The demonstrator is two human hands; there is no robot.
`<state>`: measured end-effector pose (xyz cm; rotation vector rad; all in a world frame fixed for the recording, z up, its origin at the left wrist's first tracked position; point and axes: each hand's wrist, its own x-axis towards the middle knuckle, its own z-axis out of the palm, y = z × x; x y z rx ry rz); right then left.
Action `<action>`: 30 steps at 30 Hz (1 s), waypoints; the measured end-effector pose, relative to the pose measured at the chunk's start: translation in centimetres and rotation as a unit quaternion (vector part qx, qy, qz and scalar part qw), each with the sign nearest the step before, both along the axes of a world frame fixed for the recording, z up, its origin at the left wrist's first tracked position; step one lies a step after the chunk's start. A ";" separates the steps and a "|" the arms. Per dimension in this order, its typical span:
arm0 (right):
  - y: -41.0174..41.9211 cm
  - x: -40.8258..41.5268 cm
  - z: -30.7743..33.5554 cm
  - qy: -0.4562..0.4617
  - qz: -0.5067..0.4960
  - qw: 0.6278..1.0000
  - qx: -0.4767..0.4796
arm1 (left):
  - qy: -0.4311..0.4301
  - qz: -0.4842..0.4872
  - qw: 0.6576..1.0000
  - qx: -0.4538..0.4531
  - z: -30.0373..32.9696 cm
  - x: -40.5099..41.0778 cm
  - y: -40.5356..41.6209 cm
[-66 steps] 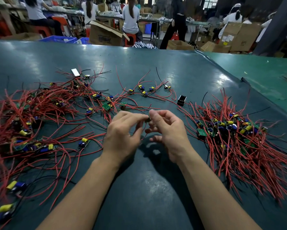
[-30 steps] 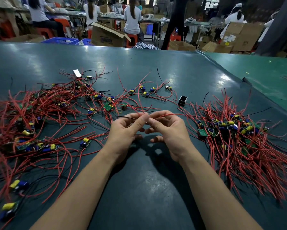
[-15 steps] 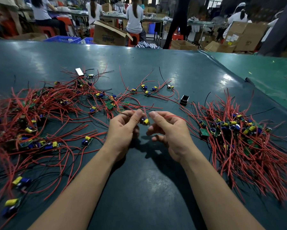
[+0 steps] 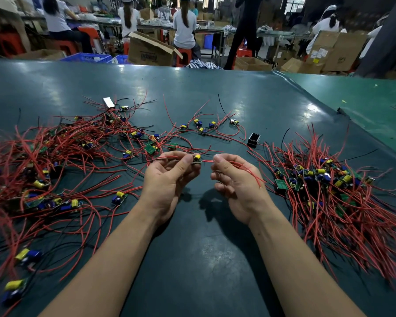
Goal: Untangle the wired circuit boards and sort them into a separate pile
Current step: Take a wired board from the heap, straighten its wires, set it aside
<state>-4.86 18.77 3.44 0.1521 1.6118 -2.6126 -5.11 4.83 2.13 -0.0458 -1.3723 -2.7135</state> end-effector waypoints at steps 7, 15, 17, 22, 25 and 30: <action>-0.8 0.0 -0.5 -0.084 0.003 0.995 -0.052 | 0.028 -0.015 0.999 -0.037 -0.4 0.1 0.2; -0.4 -0.2 -0.5 -0.057 0.007 0.997 -0.049 | 0.038 -0.003 0.992 -0.122 -0.6 0.3 0.2; -0.5 -0.3 -0.6 -0.036 -0.023 0.999 -0.030 | 0.041 0.016 0.991 -0.128 -0.6 0.3 0.3; -0.2 -0.8 -0.3 -0.010 -0.134 0.990 -0.038 | 0.040 0.073 0.990 -0.114 -0.5 -0.1 -0.2; 0.8 -1.1 0.1 0.001 -0.180 0.981 -0.075 | 0.044 0.086 0.990 -0.103 -0.6 -0.3 -0.5; 1.7 -1.4 0.1 0.015 -0.246 0.967 -0.066 | 0.066 0.121 0.984 -0.114 -0.6 -0.3 -0.4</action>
